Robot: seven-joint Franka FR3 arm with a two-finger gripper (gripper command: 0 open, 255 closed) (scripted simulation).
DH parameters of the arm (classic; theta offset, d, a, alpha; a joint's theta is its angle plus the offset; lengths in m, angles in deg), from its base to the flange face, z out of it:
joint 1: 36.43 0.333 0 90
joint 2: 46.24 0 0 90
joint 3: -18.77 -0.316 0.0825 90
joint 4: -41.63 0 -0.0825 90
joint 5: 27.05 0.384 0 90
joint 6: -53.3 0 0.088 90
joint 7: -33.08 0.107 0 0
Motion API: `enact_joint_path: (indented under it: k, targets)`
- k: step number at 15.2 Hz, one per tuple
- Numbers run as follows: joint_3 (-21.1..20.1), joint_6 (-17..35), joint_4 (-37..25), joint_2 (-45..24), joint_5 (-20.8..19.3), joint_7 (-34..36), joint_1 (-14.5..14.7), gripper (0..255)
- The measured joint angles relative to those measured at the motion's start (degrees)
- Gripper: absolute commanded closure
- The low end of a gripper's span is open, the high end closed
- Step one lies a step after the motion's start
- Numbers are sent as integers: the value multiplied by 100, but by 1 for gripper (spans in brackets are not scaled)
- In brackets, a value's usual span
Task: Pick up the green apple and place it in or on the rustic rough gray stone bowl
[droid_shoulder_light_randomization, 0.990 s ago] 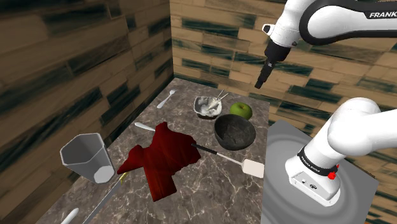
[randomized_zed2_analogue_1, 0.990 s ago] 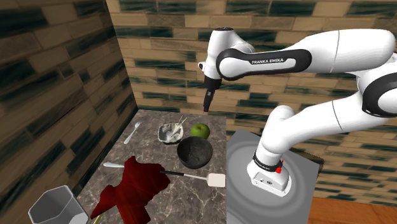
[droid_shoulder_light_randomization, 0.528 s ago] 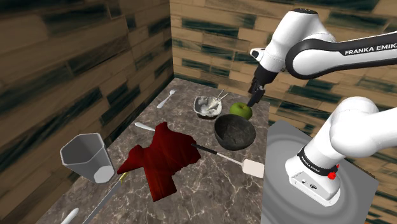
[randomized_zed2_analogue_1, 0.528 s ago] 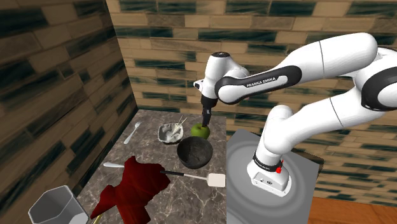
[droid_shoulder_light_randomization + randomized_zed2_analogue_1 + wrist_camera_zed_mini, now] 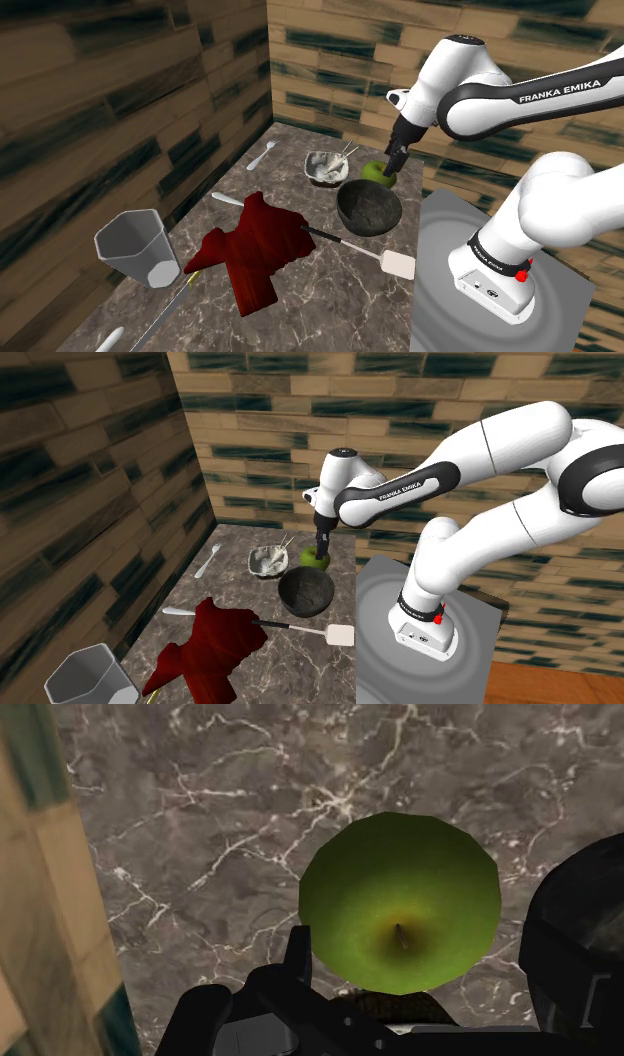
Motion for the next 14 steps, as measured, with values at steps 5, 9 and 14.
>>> enact_joint_path:
  k: [5, 9, 14]
  targets:
    - [2, 23, 4, -18, -1, -4, -2, 0]
    - [2, 23, 4, -18, -1, -4, -2, 255]
    - [2, 24, 2, -18, -1, -4, -2, 255]
